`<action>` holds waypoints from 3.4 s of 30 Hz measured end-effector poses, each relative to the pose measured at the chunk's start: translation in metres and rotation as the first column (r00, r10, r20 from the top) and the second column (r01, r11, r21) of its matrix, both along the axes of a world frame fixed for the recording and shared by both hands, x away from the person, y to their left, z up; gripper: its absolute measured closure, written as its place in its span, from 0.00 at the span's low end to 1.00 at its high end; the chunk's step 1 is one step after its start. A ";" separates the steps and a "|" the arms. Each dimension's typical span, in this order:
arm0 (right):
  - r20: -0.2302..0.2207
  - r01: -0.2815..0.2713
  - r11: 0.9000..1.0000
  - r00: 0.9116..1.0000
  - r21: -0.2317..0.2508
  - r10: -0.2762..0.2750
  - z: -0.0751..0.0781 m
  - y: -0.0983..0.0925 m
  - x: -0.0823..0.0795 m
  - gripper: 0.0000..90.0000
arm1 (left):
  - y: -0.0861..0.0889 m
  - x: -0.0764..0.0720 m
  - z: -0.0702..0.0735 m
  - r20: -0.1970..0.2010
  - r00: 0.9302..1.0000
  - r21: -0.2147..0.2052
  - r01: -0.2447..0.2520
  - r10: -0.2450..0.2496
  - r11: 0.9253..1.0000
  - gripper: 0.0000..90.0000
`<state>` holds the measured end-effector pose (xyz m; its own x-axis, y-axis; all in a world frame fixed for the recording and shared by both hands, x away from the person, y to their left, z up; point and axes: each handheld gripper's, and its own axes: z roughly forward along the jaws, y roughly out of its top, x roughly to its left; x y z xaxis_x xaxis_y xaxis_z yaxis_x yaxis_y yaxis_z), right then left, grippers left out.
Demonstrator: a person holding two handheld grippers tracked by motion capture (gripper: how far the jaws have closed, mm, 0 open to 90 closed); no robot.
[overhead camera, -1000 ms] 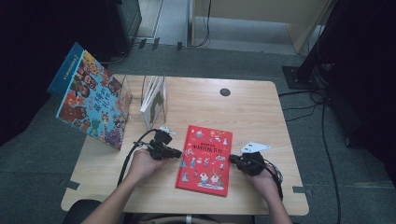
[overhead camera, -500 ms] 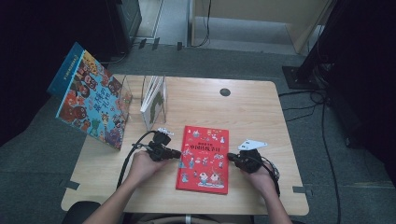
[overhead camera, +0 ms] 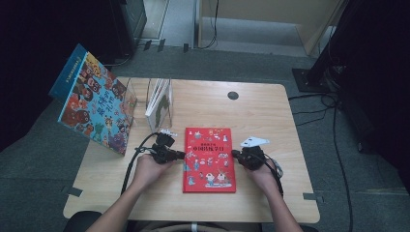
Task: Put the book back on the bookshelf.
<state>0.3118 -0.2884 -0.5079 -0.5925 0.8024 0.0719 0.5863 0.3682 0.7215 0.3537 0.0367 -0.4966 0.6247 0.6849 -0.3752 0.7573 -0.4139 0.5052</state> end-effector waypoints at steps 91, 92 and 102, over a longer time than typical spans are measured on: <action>-0.516 0.174 0.984 0.846 0.032 -0.133 0.064 0.026 0.041 0.67 | -0.011 -0.018 -0.002 0.043 0.998 -0.014 -0.051 0.052 0.999 0.40; -0.516 0.173 0.984 0.847 0.040 -0.128 0.067 0.027 0.041 0.67 | -0.010 -0.018 -0.002 0.043 0.998 -0.016 -0.046 0.047 0.999 0.40; -0.503 0.096 0.994 0.862 0.046 -0.060 0.104 0.054 0.046 0.72 | 0.004 -0.007 -0.004 -0.097 0.993 -0.125 -0.074 0.062 0.989 0.40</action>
